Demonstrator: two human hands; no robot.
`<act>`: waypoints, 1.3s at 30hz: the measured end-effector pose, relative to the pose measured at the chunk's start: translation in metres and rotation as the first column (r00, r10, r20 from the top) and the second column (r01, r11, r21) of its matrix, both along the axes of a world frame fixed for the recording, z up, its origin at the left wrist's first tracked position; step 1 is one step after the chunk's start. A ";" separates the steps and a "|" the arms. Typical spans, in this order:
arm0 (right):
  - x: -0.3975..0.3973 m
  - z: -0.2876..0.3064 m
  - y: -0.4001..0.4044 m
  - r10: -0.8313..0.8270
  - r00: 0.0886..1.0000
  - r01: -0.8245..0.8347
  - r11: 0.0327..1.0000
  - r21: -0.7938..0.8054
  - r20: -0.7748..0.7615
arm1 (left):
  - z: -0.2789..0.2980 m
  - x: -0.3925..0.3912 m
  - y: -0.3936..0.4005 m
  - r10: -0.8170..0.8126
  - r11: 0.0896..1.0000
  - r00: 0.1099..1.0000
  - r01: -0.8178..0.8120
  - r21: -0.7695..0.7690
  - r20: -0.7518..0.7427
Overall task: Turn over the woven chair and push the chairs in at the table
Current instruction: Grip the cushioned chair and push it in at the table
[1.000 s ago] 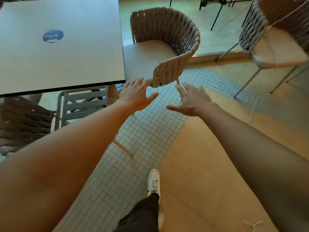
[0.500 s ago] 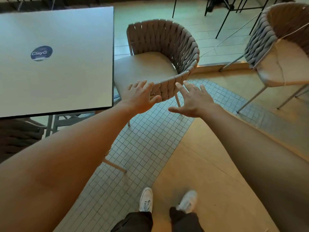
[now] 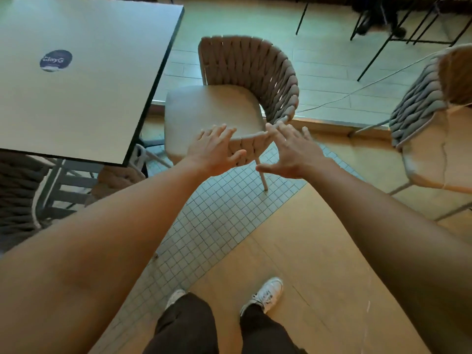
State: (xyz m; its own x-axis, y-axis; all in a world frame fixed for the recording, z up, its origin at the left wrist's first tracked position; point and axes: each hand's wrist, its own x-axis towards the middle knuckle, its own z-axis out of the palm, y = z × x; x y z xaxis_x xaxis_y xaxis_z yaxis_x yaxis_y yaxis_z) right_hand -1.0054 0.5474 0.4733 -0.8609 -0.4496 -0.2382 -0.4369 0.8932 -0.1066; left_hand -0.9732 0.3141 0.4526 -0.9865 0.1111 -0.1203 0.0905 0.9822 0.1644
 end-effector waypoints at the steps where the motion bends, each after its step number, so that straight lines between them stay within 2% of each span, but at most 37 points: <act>1: -0.003 0.000 0.004 0.009 1.000 -0.009 1.000 0.001 0.001 | 0.000 0.000 0.006 0.006 1.000 1.000 -0.006 0.008 -0.002; 7: -0.044 -0.003 0.033 0.092 0.996 -0.092 0.996 0.001 -0.004 | -0.005 -0.016 0.043 0.083 0.997 0.996 -0.083 -0.001 0.010; 19: -0.135 -0.047 0.028 0.281 0.959 -0.282 0.957 0.073 0.013 | -0.051 -0.083 0.044 0.204 0.979 0.976 -0.206 0.013 0.076; 29: -0.214 -0.088 0.017 0.396 0.917 -0.398 0.913 0.084 0.042 | -0.095 -0.141 0.045 0.167 0.985 0.968 -0.173 0.012 0.186; 34: -0.251 -0.112 0.009 0.507 0.858 -0.513 0.851 0.111 0.077 | -0.117 -0.158 0.048 0.176 0.984 0.956 -0.181 0.000 0.235; 39: -0.290 -0.139 0.004 0.667 0.731 -0.682 0.716 0.147 0.147 | -0.138 -0.173 0.055 0.208 0.975 0.935 -0.221 0.012 0.289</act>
